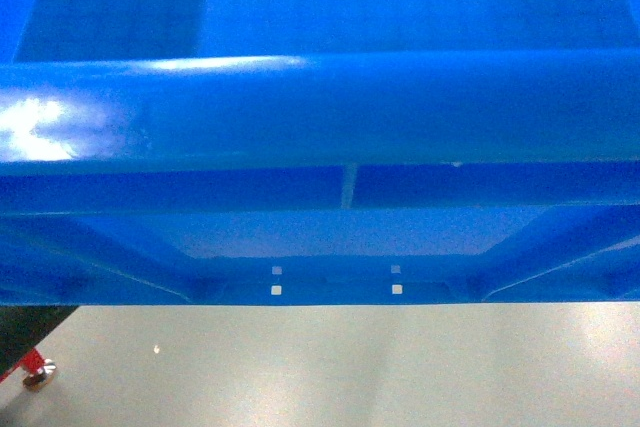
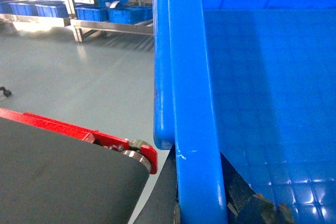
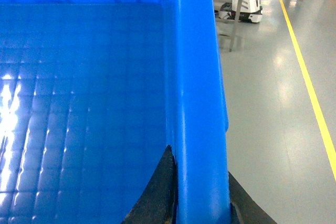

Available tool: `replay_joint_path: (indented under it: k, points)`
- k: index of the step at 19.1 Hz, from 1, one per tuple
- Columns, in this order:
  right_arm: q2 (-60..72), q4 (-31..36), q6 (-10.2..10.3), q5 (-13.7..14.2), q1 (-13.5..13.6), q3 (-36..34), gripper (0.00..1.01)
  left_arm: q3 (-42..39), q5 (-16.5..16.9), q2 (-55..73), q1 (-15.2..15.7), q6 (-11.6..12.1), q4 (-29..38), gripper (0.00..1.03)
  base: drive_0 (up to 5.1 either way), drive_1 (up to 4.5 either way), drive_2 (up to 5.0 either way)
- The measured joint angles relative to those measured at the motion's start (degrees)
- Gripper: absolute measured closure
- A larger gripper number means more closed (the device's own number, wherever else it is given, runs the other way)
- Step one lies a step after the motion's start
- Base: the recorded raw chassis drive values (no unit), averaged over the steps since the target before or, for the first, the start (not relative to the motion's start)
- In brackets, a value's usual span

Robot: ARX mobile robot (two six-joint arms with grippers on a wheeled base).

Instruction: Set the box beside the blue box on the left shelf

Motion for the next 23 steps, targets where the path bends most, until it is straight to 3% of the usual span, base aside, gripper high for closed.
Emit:
replay_joint_path:
  k: [18, 23]
  points:
    - [0.0, 0.0, 0.0, 0.02, 0.0, 0.0, 0.92, 0.0, 0.04, 0.0, 0.0, 0.04, 0.0, 0.96, -1.5, -1.48, -1.5]
    - [-0.04, -0.15, 0.0, 0.13, -0.02, 0.0, 0.92, 0.0, 0.04, 0.0, 0.0, 0.09, -0.22, 0.96, 0.8, 1.28, -1.6]
